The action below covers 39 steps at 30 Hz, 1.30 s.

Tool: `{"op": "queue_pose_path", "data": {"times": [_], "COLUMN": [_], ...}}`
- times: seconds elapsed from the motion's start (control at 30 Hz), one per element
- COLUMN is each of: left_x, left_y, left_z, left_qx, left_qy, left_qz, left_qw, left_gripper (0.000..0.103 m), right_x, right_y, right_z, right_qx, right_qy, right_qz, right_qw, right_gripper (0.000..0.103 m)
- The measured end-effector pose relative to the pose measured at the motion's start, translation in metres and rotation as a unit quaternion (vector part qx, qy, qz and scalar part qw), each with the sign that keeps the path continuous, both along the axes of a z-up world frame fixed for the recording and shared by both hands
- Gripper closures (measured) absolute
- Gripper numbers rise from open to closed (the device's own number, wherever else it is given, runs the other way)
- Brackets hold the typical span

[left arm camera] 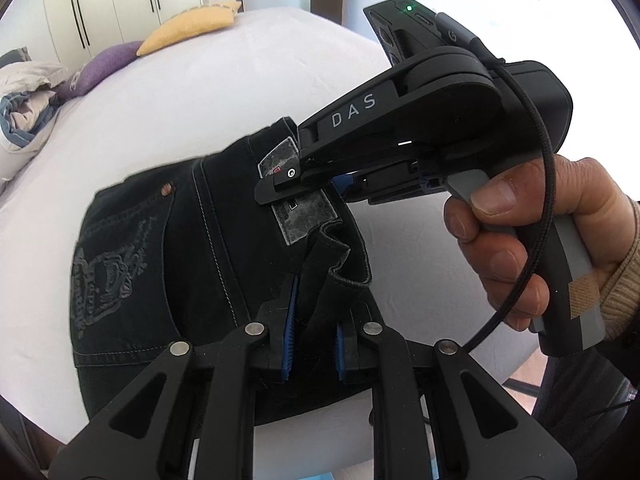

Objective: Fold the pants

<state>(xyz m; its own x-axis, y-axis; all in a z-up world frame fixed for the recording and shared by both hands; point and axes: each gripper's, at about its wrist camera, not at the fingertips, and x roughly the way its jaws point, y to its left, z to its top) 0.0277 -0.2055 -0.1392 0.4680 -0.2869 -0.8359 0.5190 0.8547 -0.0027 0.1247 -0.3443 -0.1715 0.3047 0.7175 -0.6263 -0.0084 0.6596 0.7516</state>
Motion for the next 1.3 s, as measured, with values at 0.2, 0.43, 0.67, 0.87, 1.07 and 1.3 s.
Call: {"op": "queue_pose_path", "data": {"times": [0.2, 0.43, 0.67, 0.87, 1.07, 1.3], "left_x": [-0.005, -0.002, 0.029, 0.087, 0.119, 0.125], "left_y": [-0.001, 0.035, 0.096, 0.125, 0.136, 0.121], "left_z": [-0.025, 0.012, 0.04, 0.034, -0.022, -0.034], "left_qx": [0.01, -0.071, -0.1, -0.062, -0.03, -0.013], "left_qy": [0.016, 0.034, 0.008, 0.005, 0.061, 0.063], "left_qz": [0.001, 0.007, 0.068, 0.123, 0.145, 0.132], "left_qw": [0.9998, 0.9968, 0.9926, 0.9904, 0.9872, 0.9891], "left_gripper": [0.076, 0.024, 0.024, 0.024, 0.025, 0.024], "right_x": [-0.011, -0.016, -0.004, 0.026, 0.013, -0.024], "right_y": [-0.009, -0.035, -0.032, 0.004, -0.001, -0.023], "right_z": [-0.022, 0.004, 0.05, 0.022, -0.026, -0.01], "right_qx": [0.023, -0.02, 0.069, 0.124, 0.096, 0.062], "right_qy": [0.015, -0.004, -0.059, -0.03, 0.01, -0.005], "right_qz": [-0.025, -0.063, -0.046, -0.023, -0.031, -0.035], "right_qw": [0.999, 0.998, 0.995, 0.992, 0.995, 0.997], "right_gripper": [0.078, 0.058, 0.058, 0.058, 0.071, 0.074]}}
